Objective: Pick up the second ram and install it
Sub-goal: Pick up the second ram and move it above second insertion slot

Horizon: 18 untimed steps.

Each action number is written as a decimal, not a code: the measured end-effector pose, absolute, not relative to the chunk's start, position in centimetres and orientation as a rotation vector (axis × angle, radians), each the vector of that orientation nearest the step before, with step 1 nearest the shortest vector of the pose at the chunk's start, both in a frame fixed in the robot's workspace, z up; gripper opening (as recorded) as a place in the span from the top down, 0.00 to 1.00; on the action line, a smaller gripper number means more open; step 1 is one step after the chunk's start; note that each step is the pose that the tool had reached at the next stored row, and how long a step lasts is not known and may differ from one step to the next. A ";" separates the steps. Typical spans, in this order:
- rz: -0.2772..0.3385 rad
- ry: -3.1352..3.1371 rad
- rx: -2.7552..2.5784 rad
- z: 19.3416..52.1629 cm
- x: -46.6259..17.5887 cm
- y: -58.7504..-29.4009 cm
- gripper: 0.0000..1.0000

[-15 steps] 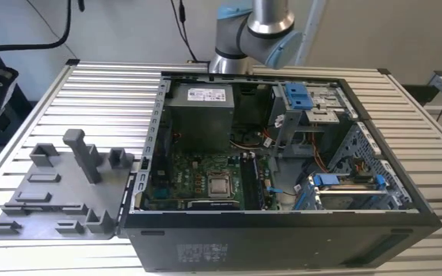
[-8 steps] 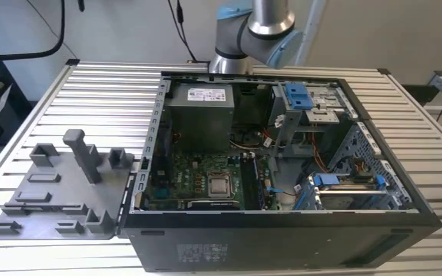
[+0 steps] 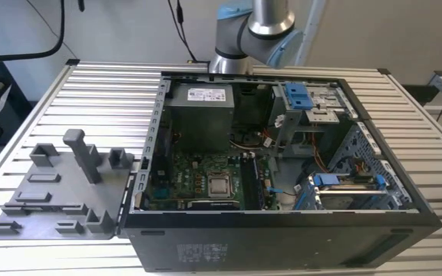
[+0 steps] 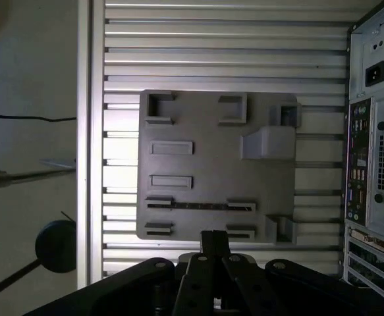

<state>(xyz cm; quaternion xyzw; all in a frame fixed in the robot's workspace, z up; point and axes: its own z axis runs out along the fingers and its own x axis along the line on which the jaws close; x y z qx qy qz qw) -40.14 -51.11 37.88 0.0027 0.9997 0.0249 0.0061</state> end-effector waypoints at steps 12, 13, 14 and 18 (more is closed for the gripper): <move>0.077 3.129 -0.028 37.9 -40.1 -51.1 0.89; 0.076 3.129 -0.041 37.9 -40.1 -51.1 0.89; 0.075 3.129 -0.057 37.9 -40.1 -51.1 0.89; 0.069 3.128 -0.132 37.9 -40.1 -51.1 0.89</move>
